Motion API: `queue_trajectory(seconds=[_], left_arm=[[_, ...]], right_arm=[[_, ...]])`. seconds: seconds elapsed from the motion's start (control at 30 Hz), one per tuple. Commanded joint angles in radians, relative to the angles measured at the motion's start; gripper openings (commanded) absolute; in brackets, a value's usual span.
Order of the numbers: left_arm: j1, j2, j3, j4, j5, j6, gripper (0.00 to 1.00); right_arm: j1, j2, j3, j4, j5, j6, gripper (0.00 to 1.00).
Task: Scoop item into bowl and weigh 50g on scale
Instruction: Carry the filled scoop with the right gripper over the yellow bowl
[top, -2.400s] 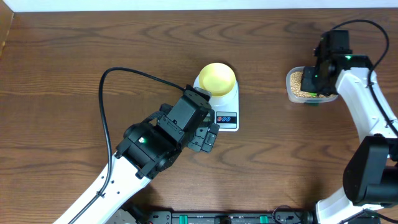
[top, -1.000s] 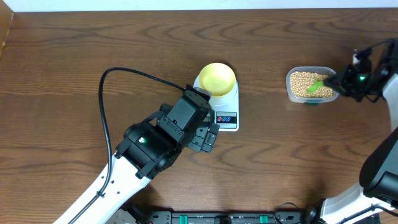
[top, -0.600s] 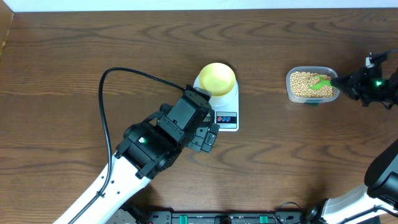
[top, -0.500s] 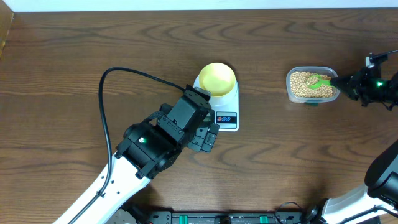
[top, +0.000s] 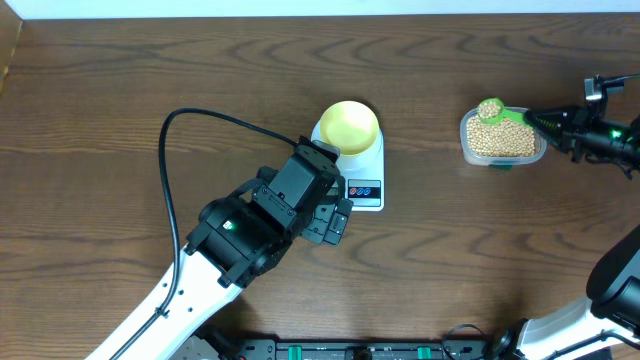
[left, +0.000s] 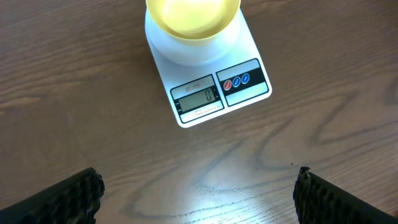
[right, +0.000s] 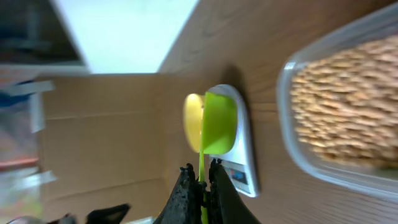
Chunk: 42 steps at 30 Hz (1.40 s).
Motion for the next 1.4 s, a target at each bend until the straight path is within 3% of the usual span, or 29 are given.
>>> queue_trajectory(seconds=[0.0,0.27,0.57,0.7,1.37], left_arm=[[0.003,0.002,0.011,-0.003,-0.013,0.013,1.0],[0.003,0.002,0.011,-0.003,-0.013,0.013,1.0],[0.003,0.002,0.011,-0.003,-0.013,0.013,1.0],[0.003,0.002,0.011,-0.003,-0.013,0.013,1.0],[0.003,0.002,0.011,-0.003,-0.013,0.013,1.0]], right_arm=[[0.043,0.011,0.014,0.001,-0.164,-0.026,0.01],[0.245,0.011,0.014,0.105,-0.229,0.036,0.01],[0.48,0.011,0.014,0.482,-0.204,0.329,0.01],[0.542,0.011,0.014,0.578,-0.135,0.393,0.01],[0.691,0.011,0.014,0.442,0.308,0.14,0.01]])
